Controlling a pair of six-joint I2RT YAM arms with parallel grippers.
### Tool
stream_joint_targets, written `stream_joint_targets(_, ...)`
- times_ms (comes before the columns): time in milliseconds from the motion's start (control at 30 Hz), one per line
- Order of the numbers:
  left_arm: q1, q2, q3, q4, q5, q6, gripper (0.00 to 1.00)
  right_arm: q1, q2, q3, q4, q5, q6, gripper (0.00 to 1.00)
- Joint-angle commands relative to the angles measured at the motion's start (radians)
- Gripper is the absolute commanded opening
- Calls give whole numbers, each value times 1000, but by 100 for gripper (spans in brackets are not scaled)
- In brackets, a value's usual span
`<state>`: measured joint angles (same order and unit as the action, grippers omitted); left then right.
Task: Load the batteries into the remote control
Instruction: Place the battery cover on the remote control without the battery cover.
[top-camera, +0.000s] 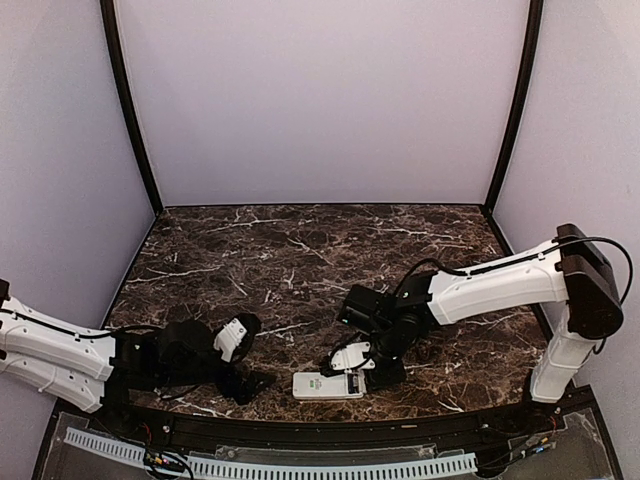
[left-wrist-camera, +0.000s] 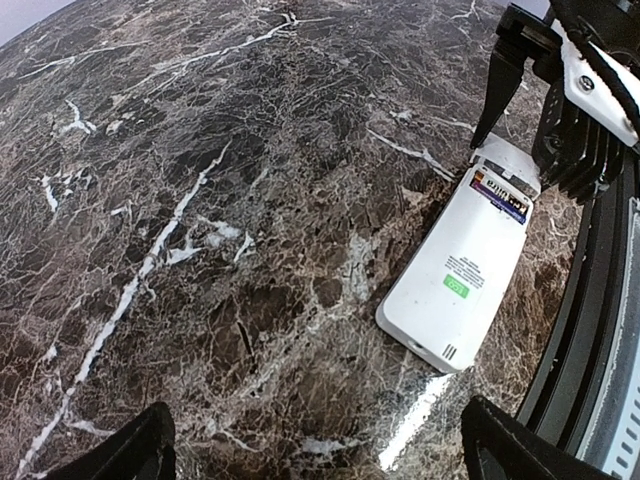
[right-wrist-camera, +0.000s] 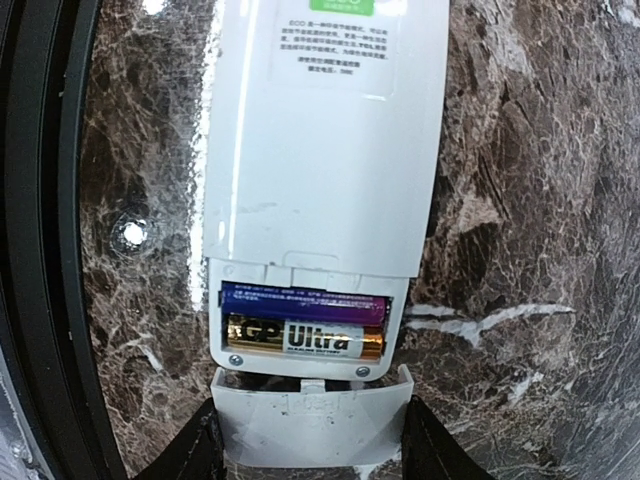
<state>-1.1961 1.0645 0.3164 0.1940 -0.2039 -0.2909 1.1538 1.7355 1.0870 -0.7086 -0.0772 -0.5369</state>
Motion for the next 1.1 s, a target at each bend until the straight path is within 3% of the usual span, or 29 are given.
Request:
stream_joint_targets(0, -3, 30, 30, 21, -4, 4, 99, 12, -19, 25, -31, -17, 7, 42)
stream_joint_targets(233, -3, 83, 64, 3, -26, -25, 99, 11, 6, 54, -15, -22, 89, 43)
stream_joint_targets(500, -3, 41, 27, -10, -85, -451, 93, 16, 12, 41, -15, -41, 94, 44)
stream_joint_targets(1067, -5, 102, 33, 19, -70, -490, 92, 40, 40, 2, 22, -2, 135, 46)
